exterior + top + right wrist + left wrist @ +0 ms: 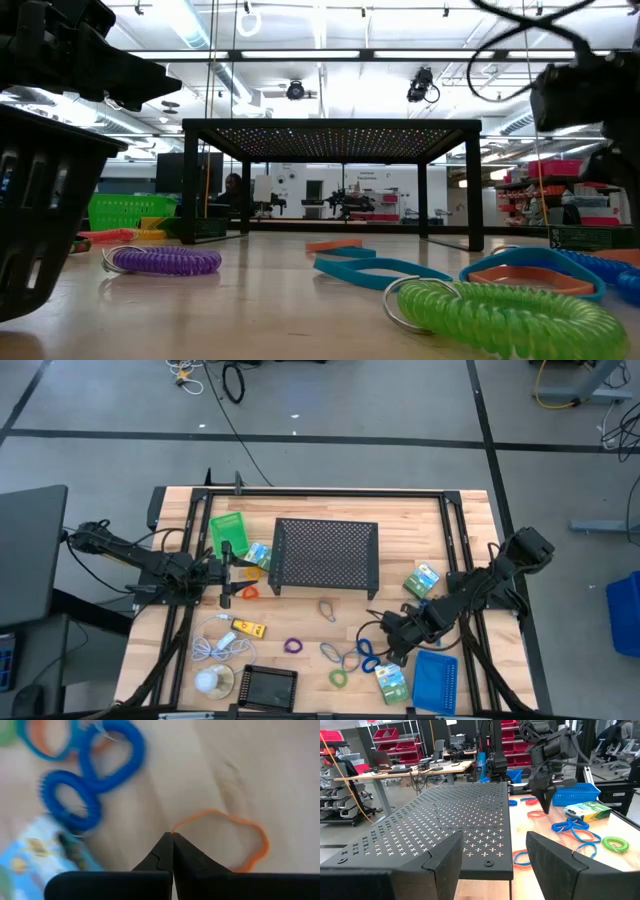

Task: Pick & Place Office Desk Supplies
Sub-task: Put the orange rubber band into the blue bin

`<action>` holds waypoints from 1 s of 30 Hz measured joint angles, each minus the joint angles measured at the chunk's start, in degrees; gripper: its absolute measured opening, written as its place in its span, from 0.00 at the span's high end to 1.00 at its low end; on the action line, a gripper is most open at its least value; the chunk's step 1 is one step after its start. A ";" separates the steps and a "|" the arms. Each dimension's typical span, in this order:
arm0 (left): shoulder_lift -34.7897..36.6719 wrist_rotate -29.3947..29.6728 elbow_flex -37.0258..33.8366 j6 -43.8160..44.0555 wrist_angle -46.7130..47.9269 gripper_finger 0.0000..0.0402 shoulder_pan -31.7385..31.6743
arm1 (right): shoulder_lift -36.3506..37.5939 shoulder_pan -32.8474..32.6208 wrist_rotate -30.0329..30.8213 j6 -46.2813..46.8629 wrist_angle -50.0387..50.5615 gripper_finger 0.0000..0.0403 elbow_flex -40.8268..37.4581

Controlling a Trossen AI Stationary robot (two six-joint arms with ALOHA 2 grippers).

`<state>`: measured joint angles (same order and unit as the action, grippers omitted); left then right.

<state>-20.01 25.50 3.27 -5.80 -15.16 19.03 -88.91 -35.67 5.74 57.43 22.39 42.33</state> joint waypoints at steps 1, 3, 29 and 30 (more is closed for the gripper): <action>0.00 0.00 0.00 0.00 -0.01 0.44 0.00 | 0.01 -0.33 0.32 -0.32 -1.24 1.00 0.00; 0.00 0.00 0.00 0.00 -0.02 0.44 0.00 | -0.01 -0.98 1.59 -1.09 -3.65 1.00 0.00; 0.00 0.00 0.00 0.00 -0.02 0.44 0.00 | 0.07 -11.06 39.91 -21.69 -32.08 1.00 0.02; 0.00 0.00 0.00 0.00 -0.02 0.44 0.00 | 0.07 -11.34 39.95 -20.99 -32.03 1.00 0.02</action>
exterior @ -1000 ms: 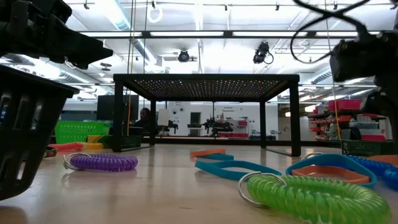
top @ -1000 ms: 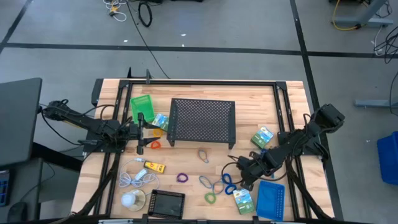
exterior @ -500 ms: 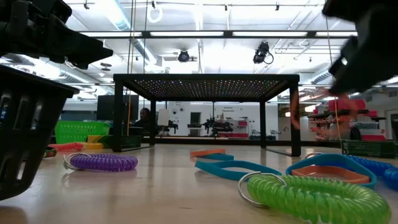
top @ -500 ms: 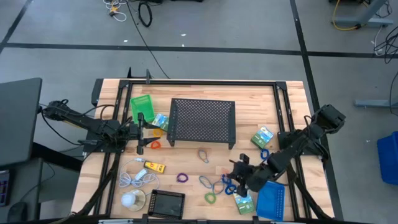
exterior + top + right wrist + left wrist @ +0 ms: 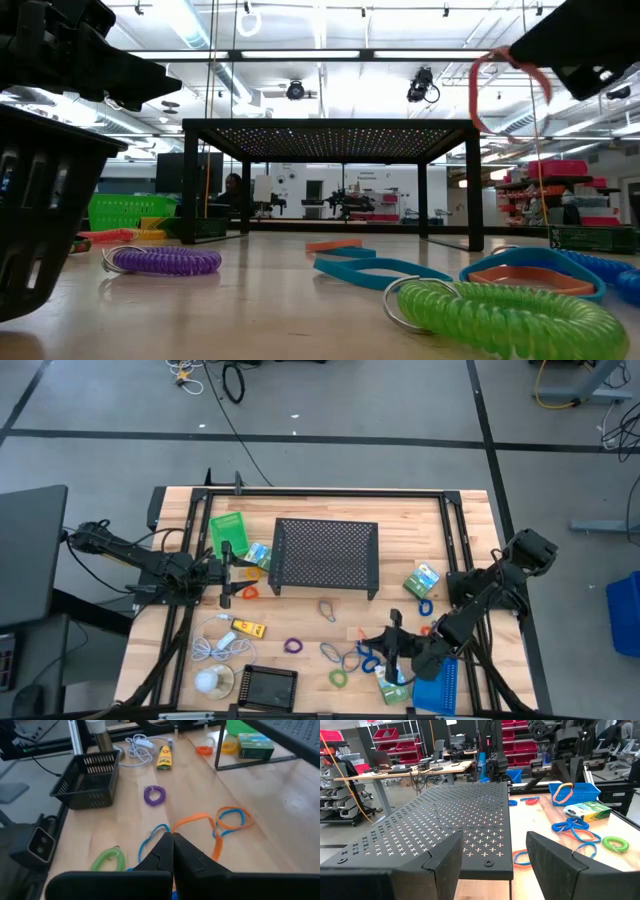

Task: Pick & Place Office Desk Supplies
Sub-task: Put the orange rubber band into the blue bin

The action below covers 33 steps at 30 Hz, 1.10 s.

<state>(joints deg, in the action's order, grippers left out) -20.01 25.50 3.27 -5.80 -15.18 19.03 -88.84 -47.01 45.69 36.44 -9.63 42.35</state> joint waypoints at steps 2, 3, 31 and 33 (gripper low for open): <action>0.00 0.00 0.00 0.00 0.00 0.44 0.00 | 0.00 -0.68 0.41 1.28 -0.04 1.00 0.00; 0.00 0.00 0.00 0.00 0.00 0.44 0.00 | 0.01 -0.95 0.57 2.01 -0.01 1.00 0.00; -0.02 0.00 -0.02 -0.31 0.04 0.44 0.00 | 5.71 -5.43 -28.42 41.00 61.02 1.00 24.67; -0.02 0.00 -0.02 -0.68 0.04 0.44 0.00 | 5.13 -5.91 -31.23 44.03 61.58 1.00 24.68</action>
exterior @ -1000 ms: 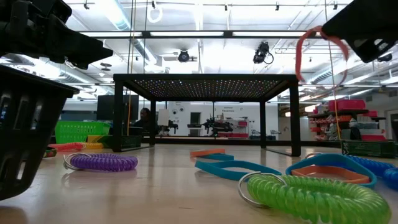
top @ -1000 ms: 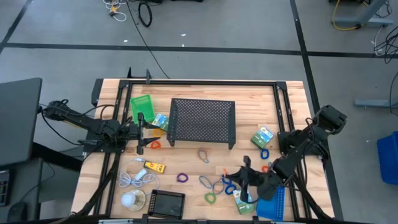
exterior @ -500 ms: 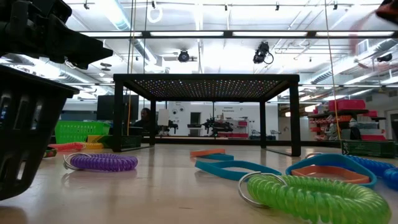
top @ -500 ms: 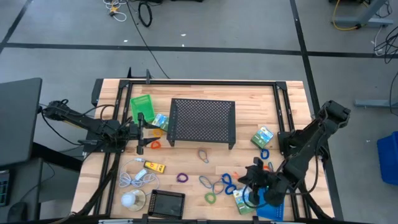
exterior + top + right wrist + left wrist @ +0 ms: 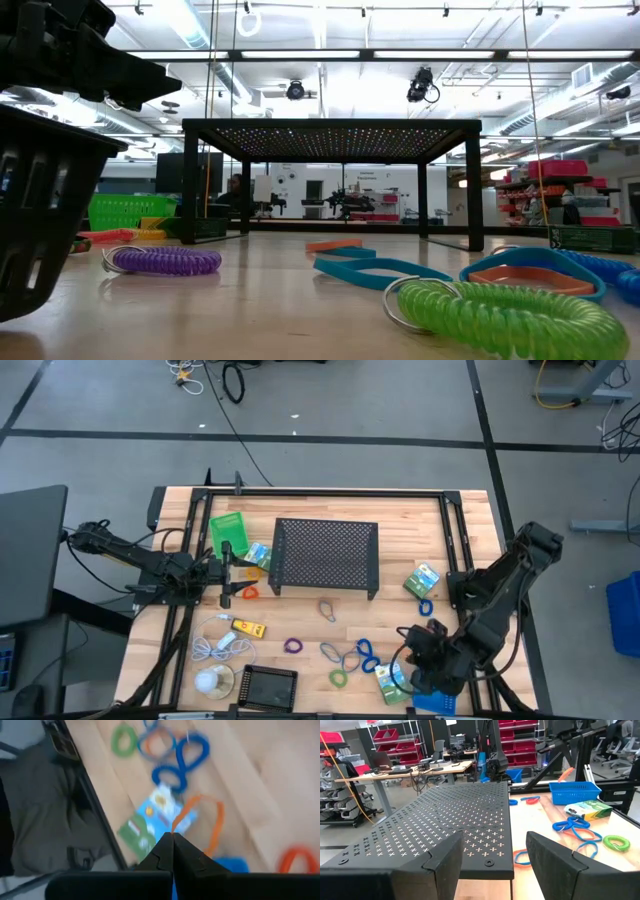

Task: Pick & Place Office Desk Supplies
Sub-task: Put the orange rubber band into the blue bin

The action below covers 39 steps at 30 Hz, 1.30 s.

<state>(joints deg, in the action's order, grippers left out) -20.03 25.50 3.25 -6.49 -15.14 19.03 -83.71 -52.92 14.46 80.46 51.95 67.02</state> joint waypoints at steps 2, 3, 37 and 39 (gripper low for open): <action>0.00 -0.02 0.00 -0.42 0.00 0.44 0.00 | -0.58 -0.65 -3.22 3.45 0.70 1.00 0.00; 0.00 0.00 0.00 -0.59 0.00 0.44 0.00 | -0.82 -1.01 -4.58 5.18 0.77 1.00 0.00; 0.00 -0.02 0.00 -1.97 -0.02 0.44 0.00 | -9.41 -3.48 -21.19 19.20 -10.41 0.92 -5.54; 0.02 0.00 0.00 -1.99 -0.02 0.44 0.00 | -9.41 -3.48 -22.45 20.26 -12.28 0.89 -7.21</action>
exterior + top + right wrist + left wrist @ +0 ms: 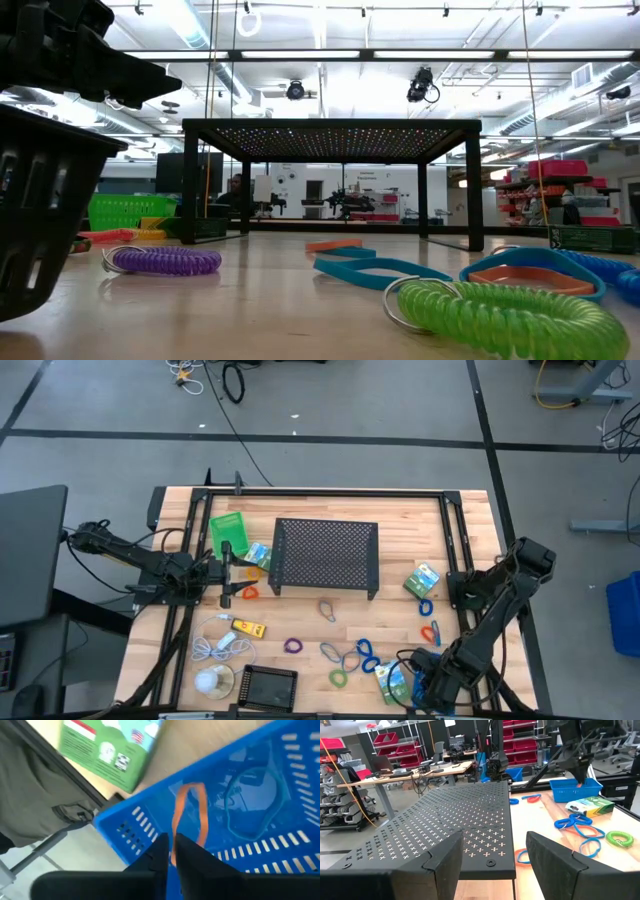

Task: Pick & Place Office Desk Supplies
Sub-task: Put the orange rubber band into the blue bin, then put the blue rubber band into the blue bin

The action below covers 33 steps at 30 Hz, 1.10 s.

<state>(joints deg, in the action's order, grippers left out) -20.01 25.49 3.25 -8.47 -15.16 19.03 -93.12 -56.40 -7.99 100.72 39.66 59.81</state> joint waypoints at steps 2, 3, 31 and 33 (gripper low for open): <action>0.00 -0.02 0.00 -0.02 0.00 0.44 0.00 | 0.00 0.00 -1.76 1.03 -1.01 0.85 -1.29; 0.00 -0.02 0.00 -0.07 0.00 0.44 0.00 | 0.00 0.00 -2.50 1.35 -1.13 0.83 -1.79; 0.00 -0.02 0.00 -0.13 -0.03 0.44 0.00 | 0.60 0.85 1.34 3.66 1.49 0.57 -3.06; 0.00 -0.01 0.00 -0.13 -0.06 0.44 0.00 | 1.14 0.96 2.59 3.68 2.71 0.57 -2.89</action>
<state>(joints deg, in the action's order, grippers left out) -20.01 25.49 3.25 -8.60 -15.21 19.03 -91.98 -55.44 -5.40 104.40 42.38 56.92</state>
